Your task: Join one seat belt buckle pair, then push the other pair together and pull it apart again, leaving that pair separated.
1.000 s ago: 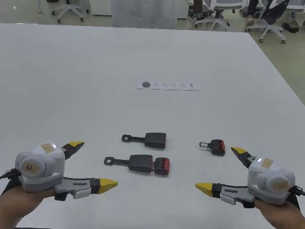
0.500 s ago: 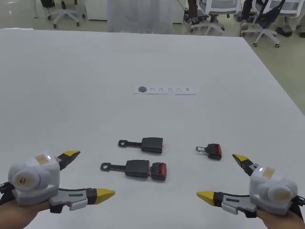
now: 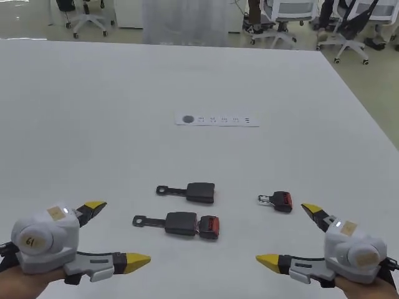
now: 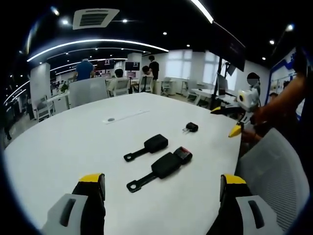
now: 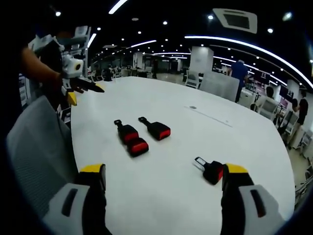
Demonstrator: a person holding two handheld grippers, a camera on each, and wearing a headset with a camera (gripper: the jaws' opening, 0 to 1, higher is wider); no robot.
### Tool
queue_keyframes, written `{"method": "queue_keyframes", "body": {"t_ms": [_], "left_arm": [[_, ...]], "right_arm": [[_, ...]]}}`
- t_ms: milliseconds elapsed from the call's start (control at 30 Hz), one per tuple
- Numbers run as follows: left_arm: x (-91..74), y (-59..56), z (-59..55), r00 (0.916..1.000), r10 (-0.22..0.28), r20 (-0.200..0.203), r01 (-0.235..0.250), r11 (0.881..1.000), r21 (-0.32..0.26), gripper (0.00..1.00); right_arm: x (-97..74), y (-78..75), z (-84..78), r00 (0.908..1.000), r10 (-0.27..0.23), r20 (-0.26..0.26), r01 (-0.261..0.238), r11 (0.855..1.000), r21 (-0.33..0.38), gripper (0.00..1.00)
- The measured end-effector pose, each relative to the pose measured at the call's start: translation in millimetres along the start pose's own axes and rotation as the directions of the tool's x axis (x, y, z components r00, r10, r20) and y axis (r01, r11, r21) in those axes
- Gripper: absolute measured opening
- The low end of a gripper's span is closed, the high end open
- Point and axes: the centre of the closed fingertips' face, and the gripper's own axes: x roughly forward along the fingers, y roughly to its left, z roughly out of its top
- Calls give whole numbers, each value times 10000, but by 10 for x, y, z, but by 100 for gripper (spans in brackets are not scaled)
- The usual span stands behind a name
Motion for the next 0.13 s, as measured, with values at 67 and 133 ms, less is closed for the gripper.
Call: {"method": "queue_keyframes", "body": {"t_ms": [67, 133], "left_arm": [[-1, 0, -3, 10000, -9, -8, 9, 10000, 5, 100], [-2, -1, -6, 10000, -7, -27, 7, 10000, 7, 100]], "right_arm": [[7, 13, -9, 10000, 16, -33, -16, 10000, -6, 100], [8, 27, -8, 10000, 35, -42, -35, 10000, 17, 100]]}}
